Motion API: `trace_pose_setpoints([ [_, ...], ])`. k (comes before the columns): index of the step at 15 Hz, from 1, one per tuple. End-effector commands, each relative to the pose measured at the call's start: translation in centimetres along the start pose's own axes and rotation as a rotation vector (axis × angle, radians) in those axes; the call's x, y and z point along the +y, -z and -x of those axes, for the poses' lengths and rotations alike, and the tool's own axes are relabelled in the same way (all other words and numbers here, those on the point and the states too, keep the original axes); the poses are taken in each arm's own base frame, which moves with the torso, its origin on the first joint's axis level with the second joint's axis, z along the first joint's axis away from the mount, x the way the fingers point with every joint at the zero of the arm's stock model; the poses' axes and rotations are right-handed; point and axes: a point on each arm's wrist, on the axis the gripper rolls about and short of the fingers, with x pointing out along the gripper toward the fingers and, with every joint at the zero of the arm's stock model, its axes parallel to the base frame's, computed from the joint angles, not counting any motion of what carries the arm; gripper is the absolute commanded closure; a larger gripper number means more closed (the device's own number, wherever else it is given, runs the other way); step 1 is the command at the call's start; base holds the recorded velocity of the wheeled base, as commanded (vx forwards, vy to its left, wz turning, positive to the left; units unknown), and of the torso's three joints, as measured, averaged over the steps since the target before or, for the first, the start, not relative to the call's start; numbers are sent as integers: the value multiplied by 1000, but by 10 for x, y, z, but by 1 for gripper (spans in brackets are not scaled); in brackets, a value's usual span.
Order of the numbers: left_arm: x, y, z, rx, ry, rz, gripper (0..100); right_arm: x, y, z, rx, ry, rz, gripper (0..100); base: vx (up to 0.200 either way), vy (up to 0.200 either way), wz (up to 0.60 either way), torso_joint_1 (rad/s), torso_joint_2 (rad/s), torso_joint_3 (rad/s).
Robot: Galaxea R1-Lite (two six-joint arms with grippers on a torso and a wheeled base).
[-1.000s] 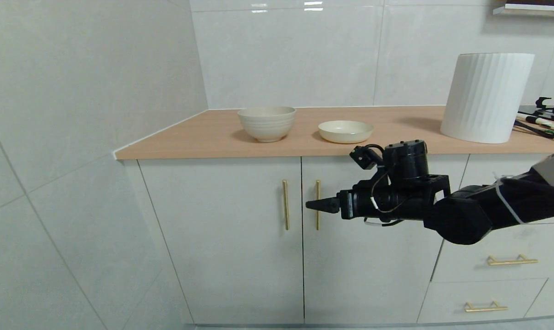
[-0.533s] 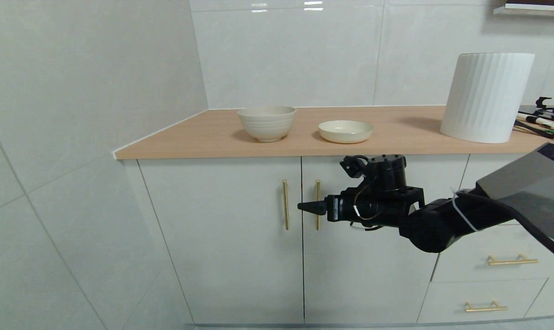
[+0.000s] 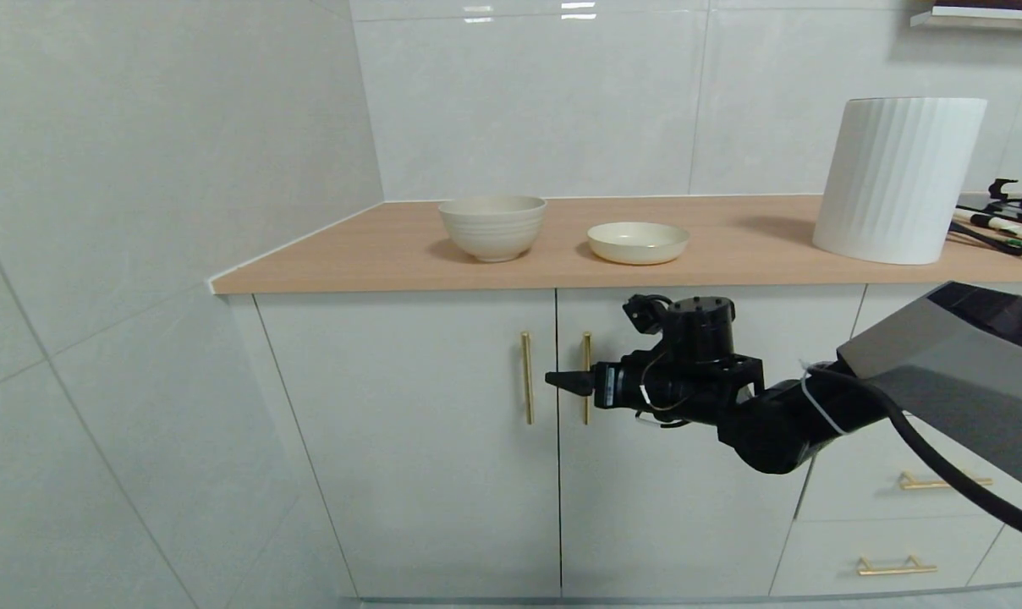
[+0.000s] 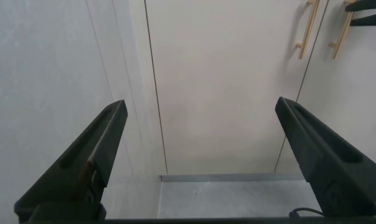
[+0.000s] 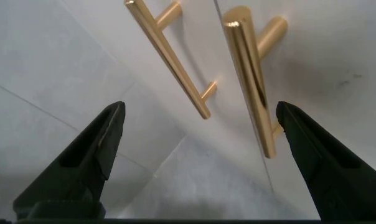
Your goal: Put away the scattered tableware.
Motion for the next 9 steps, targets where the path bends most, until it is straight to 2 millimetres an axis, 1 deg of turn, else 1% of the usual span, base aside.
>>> trace_pose_setpoints([
  [1, 0, 0, 0, 0, 0, 0, 0, 0, 4, -6, 6, -6, -6, 0, 0, 0, 0, 0, 0, 0],
  [3, 0, 0, 0, 0, 0, 0, 0, 1, 4, -11, -17, -21, -18, 0, 0, 0, 0, 0, 0, 0],
  [4, 0, 0, 0, 0, -1, 0, 0, 5, 6, -14, -34, -36, -38, 0, 0, 0, 0, 0, 0, 0],
  [7, 0, 0, 0, 0, 0, 0, 0, 5, 8, -15, -34, -40, -51, 0, 0, 0, 0, 0, 0, 0],
  [8, 0, 0, 0, 0, -1, 0, 0, 7, 10, -16, -28, -45, -51, 0, 0, 0, 0, 0, 0, 0],
  [9, 0, 0, 0, 0, -1, 0, 0, 14, 12, -17, -21, -58, -48, 0, 0, 0, 0, 0, 0, 0],
])
